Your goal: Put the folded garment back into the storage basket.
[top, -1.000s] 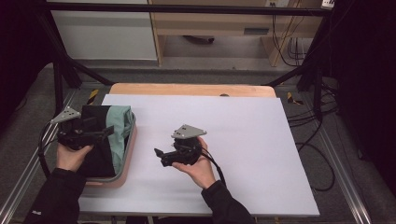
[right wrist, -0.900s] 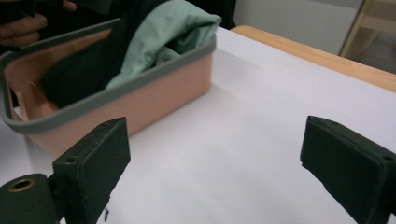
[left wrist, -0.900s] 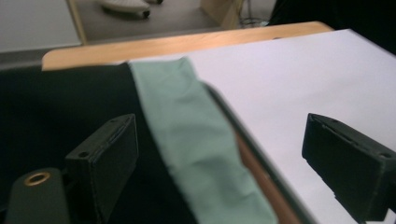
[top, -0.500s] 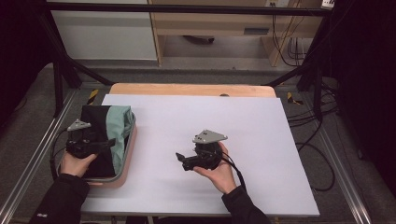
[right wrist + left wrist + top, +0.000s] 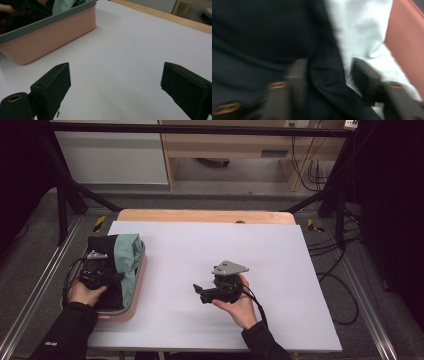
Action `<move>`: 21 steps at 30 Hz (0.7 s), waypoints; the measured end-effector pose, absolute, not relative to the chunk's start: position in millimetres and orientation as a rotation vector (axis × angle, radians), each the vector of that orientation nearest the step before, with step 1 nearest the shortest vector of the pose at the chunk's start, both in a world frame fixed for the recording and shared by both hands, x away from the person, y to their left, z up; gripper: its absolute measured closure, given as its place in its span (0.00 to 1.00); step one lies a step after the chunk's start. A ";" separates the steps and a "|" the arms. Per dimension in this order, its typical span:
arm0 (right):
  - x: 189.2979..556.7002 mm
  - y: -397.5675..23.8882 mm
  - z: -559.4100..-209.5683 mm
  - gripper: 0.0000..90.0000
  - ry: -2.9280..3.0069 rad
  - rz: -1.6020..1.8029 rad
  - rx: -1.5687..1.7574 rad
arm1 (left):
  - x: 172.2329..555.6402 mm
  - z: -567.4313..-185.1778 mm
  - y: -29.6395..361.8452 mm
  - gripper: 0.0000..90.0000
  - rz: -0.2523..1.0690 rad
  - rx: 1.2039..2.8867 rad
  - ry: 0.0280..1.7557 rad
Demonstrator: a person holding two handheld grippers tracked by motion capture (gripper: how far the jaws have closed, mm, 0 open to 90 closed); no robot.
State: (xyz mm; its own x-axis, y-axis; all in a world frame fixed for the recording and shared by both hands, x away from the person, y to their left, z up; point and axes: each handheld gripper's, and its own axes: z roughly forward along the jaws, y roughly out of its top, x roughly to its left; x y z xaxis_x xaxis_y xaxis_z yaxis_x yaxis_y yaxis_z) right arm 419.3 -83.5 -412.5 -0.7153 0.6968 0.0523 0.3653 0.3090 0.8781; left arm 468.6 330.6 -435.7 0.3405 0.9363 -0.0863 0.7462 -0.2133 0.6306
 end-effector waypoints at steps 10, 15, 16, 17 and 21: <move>419.3 -93.0 -414.6 0.14 2.217 1.382 0.974 | 465.4 -427.3 324.7 0.94 0.391 2.105 1.492; 419.6 -102.7 -415.6 0.16 2.204 1.382 1.002 | 458.8 -405.7 336.0 0.94 0.317 2.106 1.448; 419.7 -104.3 -415.8 0.16 2.201 1.384 0.997 | 455.4 -400.6 336.9 0.94 0.325 2.101 1.434; 419.8 -105.1 -415.9 0.16 2.203 1.379 0.997 | 449.9 -393.3 338.5 0.94 0.340 2.100 1.423; 419.6 -107.1 -415.4 0.16 2.197 1.375 1.001 | 437.9 -389.3 340.9 0.95 0.324 2.108 1.417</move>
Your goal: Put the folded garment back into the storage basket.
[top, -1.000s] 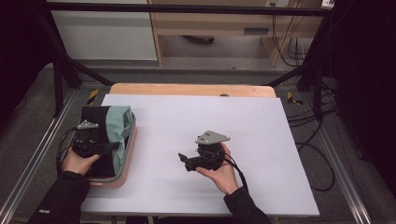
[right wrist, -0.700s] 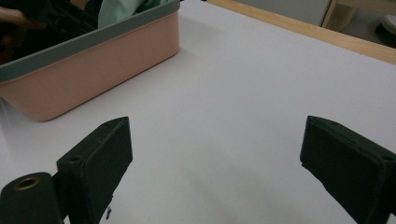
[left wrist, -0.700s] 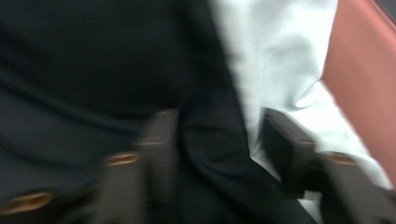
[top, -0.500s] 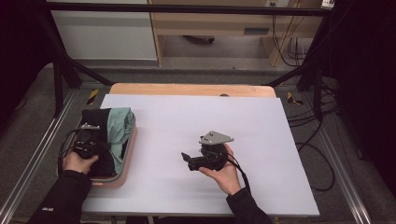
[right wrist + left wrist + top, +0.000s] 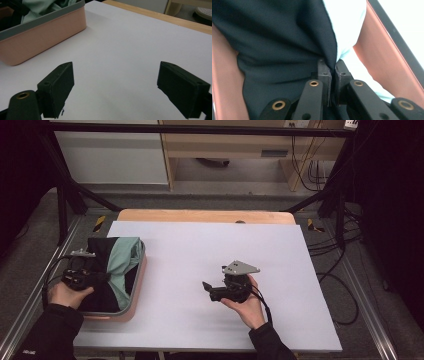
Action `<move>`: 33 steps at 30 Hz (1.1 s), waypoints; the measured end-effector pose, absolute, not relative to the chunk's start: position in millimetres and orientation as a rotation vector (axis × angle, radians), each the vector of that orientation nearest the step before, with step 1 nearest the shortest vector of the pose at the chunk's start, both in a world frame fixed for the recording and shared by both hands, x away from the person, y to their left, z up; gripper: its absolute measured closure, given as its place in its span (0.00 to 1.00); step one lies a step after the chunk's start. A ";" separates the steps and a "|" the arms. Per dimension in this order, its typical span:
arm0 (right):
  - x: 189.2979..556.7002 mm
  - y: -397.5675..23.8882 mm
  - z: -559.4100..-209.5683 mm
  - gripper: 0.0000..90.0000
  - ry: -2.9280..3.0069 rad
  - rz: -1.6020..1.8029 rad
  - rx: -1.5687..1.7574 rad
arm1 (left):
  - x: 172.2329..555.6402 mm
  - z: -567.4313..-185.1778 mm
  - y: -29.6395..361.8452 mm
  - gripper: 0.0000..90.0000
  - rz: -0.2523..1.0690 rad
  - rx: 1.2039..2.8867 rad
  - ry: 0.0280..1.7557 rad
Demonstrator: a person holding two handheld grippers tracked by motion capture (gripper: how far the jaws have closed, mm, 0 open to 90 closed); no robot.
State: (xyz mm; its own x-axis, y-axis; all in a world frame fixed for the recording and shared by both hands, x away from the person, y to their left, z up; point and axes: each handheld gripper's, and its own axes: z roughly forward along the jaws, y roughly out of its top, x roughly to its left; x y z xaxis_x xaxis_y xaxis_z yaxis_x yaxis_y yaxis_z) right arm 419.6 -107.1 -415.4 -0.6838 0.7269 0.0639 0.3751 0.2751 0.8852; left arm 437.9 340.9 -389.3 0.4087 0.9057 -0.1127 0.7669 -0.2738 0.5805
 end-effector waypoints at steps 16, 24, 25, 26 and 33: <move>420.3 -118.9 -419.8 0.16 2.186 1.342 1.019 | 438.1 -404.8 344.2 0.87 0.288 2.104 1.404; 420.6 -123.0 -420.0 0.15 2.173 1.349 1.022 | 454.7 -378.4 323.7 0.26 0.545 1.958 1.295; 420.3 -123.9 -420.6 0.15 2.167 1.351 1.027 | 457.4 -377.0 323.0 0.25 0.558 1.942 1.299; 420.3 -124.9 -421.0 0.15 2.169 1.347 1.026 | 462.7 -376.3 322.5 0.25 0.584 1.913 1.300; 420.9 -131.3 -425.0 0.15 2.165 1.340 1.045 | 498.5 -389.5 327.8 0.17 0.659 1.817 1.368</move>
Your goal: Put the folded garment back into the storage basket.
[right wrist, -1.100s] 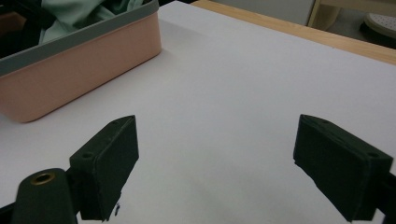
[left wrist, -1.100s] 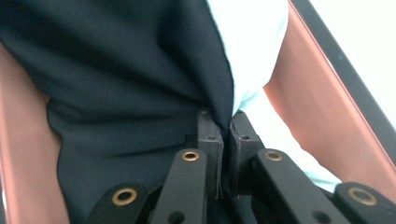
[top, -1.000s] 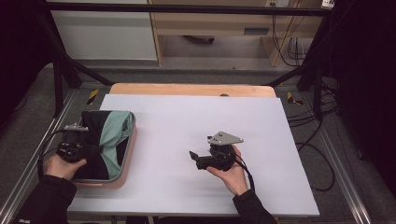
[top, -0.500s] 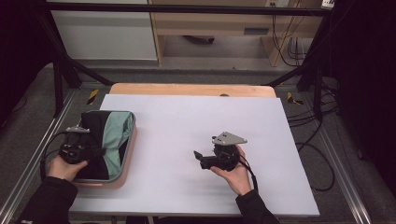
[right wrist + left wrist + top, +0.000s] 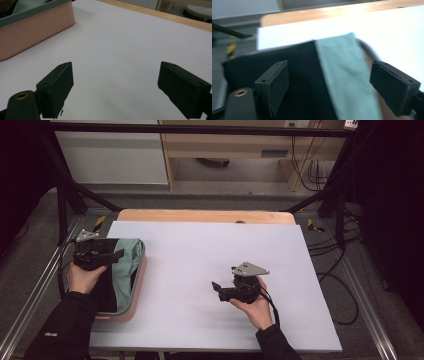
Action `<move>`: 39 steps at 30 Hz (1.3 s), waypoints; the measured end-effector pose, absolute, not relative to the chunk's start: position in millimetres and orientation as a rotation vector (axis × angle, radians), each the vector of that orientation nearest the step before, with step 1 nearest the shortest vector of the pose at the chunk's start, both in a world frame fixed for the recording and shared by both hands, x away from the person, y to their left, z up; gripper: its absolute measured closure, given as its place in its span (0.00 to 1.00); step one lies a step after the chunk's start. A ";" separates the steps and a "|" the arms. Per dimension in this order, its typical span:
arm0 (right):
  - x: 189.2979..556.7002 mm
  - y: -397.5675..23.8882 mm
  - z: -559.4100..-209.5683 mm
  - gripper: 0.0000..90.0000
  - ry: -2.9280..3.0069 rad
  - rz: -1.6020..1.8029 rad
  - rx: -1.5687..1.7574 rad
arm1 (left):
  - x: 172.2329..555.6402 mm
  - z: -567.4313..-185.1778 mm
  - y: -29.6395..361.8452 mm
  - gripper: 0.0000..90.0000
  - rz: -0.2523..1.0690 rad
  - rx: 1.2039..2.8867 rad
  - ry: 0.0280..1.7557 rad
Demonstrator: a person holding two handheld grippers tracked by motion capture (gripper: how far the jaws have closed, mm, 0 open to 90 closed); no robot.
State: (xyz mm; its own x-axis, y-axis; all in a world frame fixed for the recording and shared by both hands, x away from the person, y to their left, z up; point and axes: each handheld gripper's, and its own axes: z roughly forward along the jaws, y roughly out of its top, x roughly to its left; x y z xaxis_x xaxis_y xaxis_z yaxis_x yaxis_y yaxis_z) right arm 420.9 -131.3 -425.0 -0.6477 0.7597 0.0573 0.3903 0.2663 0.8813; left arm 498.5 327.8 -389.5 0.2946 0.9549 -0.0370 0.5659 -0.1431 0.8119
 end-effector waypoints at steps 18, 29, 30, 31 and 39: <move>420.0 -137.3 -427.9 0.17 2.157 1.339 1.054 | 517.3 -420.5 329.7 0.89 0.469 1.899 1.473; 419.2 -145.0 -421.9 0.15 2.137 1.361 1.061 | 477.5 -380.0 326.8 0.27 0.578 1.734 1.281; 419.2 -147.0 -420.6 0.14 2.129 1.366 1.060 | 473.7 -377.5 325.9 0.24 0.576 1.724 1.271; 419.0 -148.3 -419.9 0.13 2.127 1.370 1.062 | 467.7 -373.7 323.8 0.21 0.576 1.717 1.251; 417.9 -168.1 -415.7 0.10 2.115 1.391 1.078 | 437.6 -363.1 296.3 0.06 0.521 1.706 1.118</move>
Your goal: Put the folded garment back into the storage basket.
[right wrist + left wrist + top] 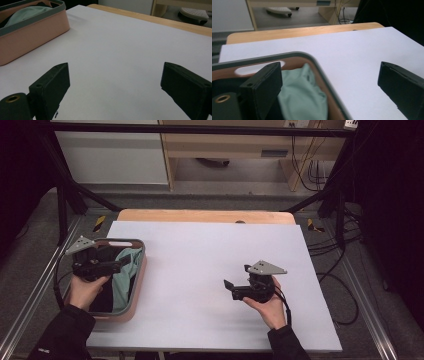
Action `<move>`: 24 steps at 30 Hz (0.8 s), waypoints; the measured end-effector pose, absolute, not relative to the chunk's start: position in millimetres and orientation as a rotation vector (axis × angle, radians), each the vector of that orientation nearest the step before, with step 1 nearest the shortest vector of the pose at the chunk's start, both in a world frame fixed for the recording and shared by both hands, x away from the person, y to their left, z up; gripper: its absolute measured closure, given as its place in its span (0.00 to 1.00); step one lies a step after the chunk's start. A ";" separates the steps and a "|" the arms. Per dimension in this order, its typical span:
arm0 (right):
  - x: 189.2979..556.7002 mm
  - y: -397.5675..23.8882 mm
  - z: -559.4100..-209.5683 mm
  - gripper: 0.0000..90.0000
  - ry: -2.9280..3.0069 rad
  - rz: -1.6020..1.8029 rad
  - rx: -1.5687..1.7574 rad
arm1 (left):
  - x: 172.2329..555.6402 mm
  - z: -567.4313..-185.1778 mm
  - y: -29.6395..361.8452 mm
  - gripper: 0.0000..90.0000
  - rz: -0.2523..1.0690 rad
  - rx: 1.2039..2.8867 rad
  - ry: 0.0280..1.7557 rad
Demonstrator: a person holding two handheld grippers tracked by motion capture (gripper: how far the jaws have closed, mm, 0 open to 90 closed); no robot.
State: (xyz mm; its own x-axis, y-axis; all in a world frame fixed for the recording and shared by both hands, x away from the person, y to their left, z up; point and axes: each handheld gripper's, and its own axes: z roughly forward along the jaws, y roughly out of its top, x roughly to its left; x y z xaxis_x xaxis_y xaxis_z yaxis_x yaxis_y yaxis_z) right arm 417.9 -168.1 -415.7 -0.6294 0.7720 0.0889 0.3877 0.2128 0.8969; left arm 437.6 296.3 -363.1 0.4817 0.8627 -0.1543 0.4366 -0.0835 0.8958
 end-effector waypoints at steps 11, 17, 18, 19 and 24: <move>411.1 -205.4 -417.9 0.05 2.135 1.417 1.074 | 409.7 -377.5 231.4 0.03 0.434 1.762 0.943; 406.7 -227.8 -423.8 0.03 2.163 1.438 1.071 | 402.0 -393.6 201.4 0.03 0.373 1.804 0.874; 406.1 -230.1 -424.9 0.03 2.166 1.438 1.074 | 401.0 -397.8 195.7 0.03 0.356 1.814 0.859; 404.6 -234.0 -426.8 0.03 2.169 1.438 1.073 | 400.3 -400.4 192.5 0.03 0.352 1.821 0.855; 400.9 -249.7 -435.8 0.03 2.183 1.423 1.081 | 396.4 -421.3 175.9 0.03 0.310 1.862 0.843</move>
State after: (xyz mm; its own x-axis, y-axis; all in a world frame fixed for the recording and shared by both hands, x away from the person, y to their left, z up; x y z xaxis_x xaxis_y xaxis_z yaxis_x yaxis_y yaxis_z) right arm 400.9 -249.7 -435.8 -0.6626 0.7370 0.1331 0.4191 0.2177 0.8814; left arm 396.4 175.9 -421.3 0.7213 0.6741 -0.1592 0.4102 -0.2305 0.8824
